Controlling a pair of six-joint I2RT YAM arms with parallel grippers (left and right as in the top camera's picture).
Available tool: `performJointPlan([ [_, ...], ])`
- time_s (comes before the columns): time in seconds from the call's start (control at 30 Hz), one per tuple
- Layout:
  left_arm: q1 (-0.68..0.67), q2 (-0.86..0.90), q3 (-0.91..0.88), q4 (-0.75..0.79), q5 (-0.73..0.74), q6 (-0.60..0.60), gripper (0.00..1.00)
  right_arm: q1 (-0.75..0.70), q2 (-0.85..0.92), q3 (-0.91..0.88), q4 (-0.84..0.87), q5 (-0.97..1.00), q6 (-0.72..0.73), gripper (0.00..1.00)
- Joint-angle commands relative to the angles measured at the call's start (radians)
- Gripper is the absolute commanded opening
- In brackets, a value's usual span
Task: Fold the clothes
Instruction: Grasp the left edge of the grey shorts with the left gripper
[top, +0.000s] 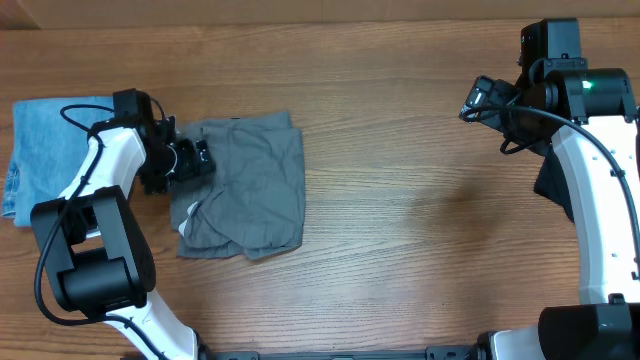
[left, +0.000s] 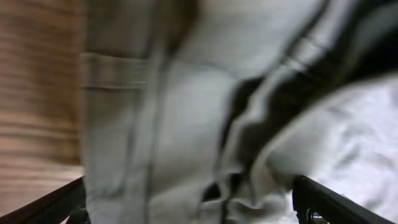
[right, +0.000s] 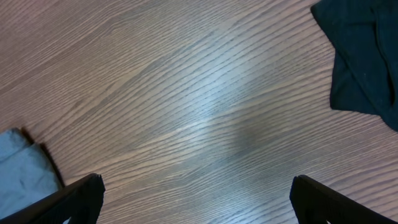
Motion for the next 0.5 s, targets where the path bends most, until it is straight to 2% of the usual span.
performJointPlan([
  [0.0, -0.004, 0.011, -0.011, 0.002, 0.095, 0.077, 1.0, -0.001, 0.002, -0.002, 0.005, -0.003, 0.005, 1.0],
  [0.2, -0.013, 0.011, -0.015, 0.004, 0.076, 0.095, 1.0, -0.001, 0.002, -0.002, 0.005, -0.003, 0.005, 1.0],
  [0.47, -0.045, 0.013, -0.058, 0.047, -0.022, 0.067, 1.0, -0.001, 0.002, -0.002, 0.005, -0.003, 0.005, 1.0],
])
